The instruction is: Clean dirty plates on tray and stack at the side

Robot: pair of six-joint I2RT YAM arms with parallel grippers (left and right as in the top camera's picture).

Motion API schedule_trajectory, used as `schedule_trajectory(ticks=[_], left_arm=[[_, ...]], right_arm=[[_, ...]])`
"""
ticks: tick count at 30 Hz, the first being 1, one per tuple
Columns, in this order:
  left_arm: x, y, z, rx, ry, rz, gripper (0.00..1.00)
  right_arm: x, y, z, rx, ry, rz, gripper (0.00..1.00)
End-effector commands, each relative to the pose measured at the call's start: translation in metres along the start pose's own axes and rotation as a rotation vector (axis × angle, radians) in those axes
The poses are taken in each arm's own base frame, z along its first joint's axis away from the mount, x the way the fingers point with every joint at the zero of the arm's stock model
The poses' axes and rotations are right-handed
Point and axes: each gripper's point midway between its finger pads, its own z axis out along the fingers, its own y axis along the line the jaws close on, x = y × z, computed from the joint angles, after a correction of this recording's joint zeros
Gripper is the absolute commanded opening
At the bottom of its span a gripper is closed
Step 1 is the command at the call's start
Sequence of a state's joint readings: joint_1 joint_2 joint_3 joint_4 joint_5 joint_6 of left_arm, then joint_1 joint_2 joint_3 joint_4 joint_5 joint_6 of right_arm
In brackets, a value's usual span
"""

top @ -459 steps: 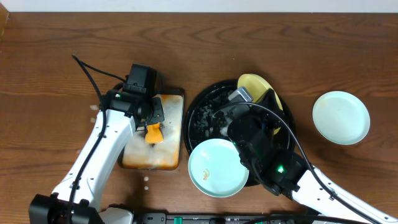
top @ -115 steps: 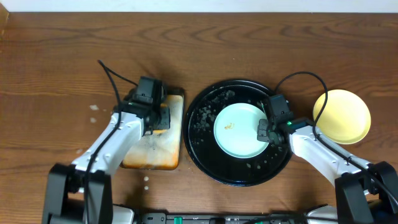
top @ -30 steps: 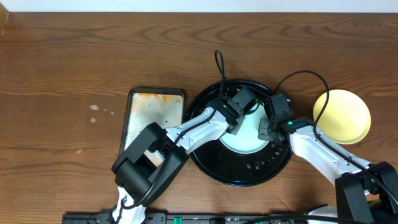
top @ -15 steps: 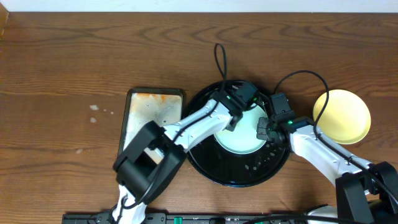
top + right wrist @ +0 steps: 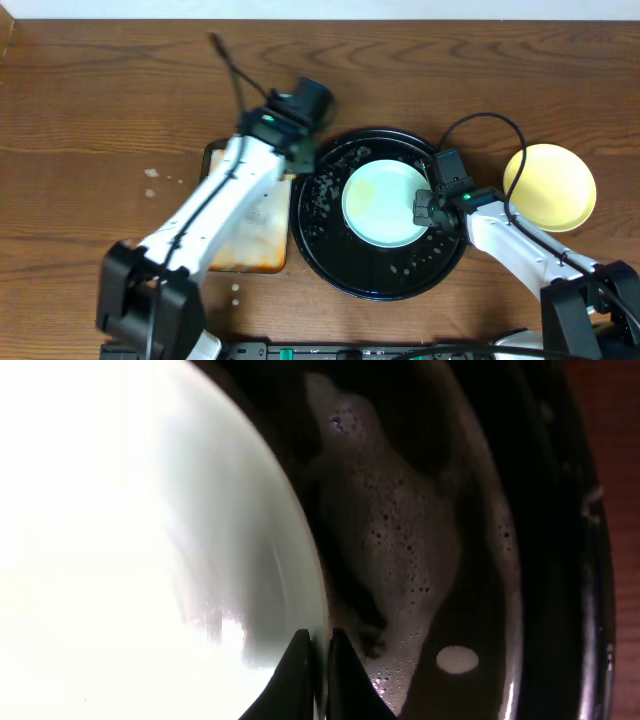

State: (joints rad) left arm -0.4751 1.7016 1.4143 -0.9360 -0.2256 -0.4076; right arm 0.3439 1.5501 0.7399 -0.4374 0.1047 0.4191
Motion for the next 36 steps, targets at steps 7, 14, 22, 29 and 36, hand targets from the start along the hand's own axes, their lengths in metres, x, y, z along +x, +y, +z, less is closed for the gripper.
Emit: schedule_trajectory(ticks=[7, 14, 22, 29, 36], left_arm=[[0.003, 0.044, 0.009, 0.149, 0.119, -0.040, 0.24], [0.026, 0.070, 0.034, 0.111, 0.194, -0.082, 0.29], [0.037, 0.049, 0.035, 0.231, 0.238, -0.089, 0.44], [0.047, 0.044, 0.025, 0.272, 0.279, -0.091, 0.43], [0.032, 0.052, -0.026, 0.312, 0.106, -0.071, 0.47]], right_arm=[[-0.035, -0.010, -0.046, 0.046, -0.175, -0.241, 0.01], [-0.045, 0.003, -0.079, -0.004, -0.284, -0.305, 0.01], [-0.017, 0.000, -0.054, -0.039, -0.123, -0.079, 0.17], [0.014, 0.002, -0.006, -0.045, 0.074, -0.048, 0.35], [0.020, -0.008, 0.015, -0.005, 0.123, 0.007, 0.04]])
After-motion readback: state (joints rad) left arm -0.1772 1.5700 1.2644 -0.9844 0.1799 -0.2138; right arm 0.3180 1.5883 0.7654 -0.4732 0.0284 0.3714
